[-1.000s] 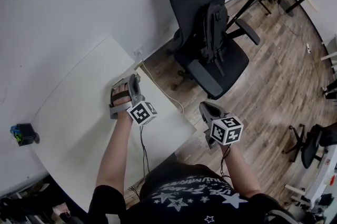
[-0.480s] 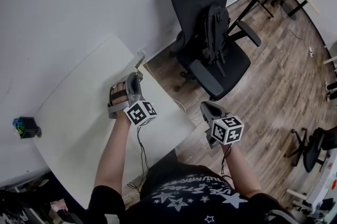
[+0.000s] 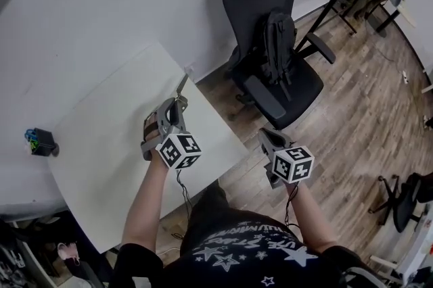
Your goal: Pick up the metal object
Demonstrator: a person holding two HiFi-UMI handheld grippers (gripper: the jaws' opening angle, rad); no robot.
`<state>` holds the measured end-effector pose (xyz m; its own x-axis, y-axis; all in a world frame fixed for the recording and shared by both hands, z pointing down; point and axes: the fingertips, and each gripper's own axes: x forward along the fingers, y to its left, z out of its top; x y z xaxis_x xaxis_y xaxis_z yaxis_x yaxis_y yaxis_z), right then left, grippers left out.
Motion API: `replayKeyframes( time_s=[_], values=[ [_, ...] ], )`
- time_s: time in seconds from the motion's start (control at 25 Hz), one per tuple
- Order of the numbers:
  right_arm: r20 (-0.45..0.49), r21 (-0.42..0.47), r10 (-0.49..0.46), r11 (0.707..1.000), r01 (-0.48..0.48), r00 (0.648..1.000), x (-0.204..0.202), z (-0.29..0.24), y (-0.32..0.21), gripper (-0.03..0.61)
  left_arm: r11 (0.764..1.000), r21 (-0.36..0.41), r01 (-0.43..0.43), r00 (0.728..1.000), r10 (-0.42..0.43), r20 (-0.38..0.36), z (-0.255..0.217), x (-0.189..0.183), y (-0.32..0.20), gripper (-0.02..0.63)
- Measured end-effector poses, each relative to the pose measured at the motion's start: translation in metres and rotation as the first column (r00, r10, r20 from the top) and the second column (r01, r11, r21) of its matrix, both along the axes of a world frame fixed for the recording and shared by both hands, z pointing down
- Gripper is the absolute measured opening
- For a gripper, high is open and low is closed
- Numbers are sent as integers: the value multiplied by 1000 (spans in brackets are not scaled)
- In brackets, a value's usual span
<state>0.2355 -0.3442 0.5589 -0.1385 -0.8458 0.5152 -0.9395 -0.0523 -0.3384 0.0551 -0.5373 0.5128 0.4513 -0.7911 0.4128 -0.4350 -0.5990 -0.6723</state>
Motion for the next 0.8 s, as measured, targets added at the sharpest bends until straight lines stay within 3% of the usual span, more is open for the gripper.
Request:
replayKeyframes(
  time_s=[0.24, 0.8],
  values=[
    [13, 49, -50, 998, 49, 999, -22, -17, 44, 49, 995, -68, 66, 991, -73, -108, -24, -31, 76, 25],
    [-27, 136, -204, 969, 206, 979, -75, -38, 188, 49, 974, -156, 162, 944, -199, -263, -36, -84, 274, 25]
  ],
)
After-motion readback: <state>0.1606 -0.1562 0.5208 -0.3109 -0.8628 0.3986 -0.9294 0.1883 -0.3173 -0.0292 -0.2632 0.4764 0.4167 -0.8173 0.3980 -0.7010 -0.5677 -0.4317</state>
